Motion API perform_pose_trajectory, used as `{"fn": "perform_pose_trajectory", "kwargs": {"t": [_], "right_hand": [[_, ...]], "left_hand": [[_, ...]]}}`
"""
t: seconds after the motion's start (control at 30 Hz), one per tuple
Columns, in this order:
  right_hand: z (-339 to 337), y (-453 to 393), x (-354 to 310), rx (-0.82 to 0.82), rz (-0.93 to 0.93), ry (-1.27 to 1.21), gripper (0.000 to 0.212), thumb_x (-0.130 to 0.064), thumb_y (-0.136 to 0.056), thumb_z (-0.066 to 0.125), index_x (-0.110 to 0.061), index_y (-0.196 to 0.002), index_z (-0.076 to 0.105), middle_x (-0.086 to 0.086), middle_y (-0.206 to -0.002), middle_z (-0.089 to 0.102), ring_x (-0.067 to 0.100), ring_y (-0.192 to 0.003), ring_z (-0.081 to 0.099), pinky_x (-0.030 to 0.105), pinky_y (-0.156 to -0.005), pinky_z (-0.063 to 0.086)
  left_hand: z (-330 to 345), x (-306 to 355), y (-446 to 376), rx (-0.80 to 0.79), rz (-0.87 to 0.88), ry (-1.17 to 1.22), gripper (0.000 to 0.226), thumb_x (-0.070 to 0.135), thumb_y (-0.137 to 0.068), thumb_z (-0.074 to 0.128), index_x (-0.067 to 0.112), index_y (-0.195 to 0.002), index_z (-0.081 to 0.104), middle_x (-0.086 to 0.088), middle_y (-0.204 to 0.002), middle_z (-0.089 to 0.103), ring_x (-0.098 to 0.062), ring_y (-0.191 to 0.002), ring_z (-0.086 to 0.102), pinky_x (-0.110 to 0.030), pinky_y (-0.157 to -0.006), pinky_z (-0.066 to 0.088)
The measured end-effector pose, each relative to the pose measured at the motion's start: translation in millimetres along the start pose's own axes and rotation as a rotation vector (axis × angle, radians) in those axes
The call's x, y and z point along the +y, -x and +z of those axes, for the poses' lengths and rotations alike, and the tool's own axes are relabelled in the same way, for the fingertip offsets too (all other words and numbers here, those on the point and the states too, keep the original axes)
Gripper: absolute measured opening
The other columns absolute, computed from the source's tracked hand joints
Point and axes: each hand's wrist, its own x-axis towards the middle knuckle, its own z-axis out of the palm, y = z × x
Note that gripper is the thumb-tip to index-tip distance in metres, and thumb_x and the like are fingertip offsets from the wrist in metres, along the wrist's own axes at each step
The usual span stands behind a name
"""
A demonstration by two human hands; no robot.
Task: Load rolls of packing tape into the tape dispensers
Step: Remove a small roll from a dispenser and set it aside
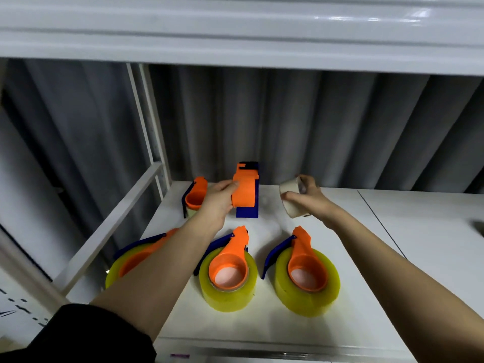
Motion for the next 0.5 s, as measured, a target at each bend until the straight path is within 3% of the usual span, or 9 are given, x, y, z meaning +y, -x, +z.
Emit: {"fn": "perform_pose_trajectory", "kwargs": {"t": [0.13,0.37,0.5], "right_hand": [[6,-10,-2,0.061,-0.035,-0.010,0.073,-0.030,-0.082,0.072,-0.026,-0.139,0.028,0.008,-0.142,0.031,0.025,-0.112,0.045,0.032,-0.077,0.050],[14,-15,-8,0.071,-0.047,0.073,0.075,-0.032,-0.082,0.072,-0.025,-0.142,0.027,0.010,-0.141,0.029,0.029,-0.115,0.043,0.031,-0.082,0.049],[15,-15,-7,0.053,-0.057,0.125,0.076,-0.034,-0.082,0.073,-0.024,-0.142,0.027,0.010,-0.141,0.029,0.032,-0.120,0.044,0.029,-0.083,0.048]], "left_hand": [[7,-12,-15,-0.001,-0.047,-0.066,0.041,0.022,-0.095,0.057,0.009,-0.133,0.050,-0.010,-0.129,0.058,-0.027,-0.118,0.057,-0.043,-0.103,0.045],[22,-42,-44,0.042,-0.162,-0.145,0.041,0.030,-0.089,0.064,0.016,-0.127,0.058,-0.013,-0.115,0.063,-0.028,-0.105,0.060,-0.045,-0.096,0.051],[28,-49,-50,0.060,-0.182,-0.185,0.040,0.029,-0.090,0.063,0.014,-0.127,0.058,-0.014,-0.105,0.062,-0.029,-0.094,0.058,-0.039,-0.088,0.050]]}}
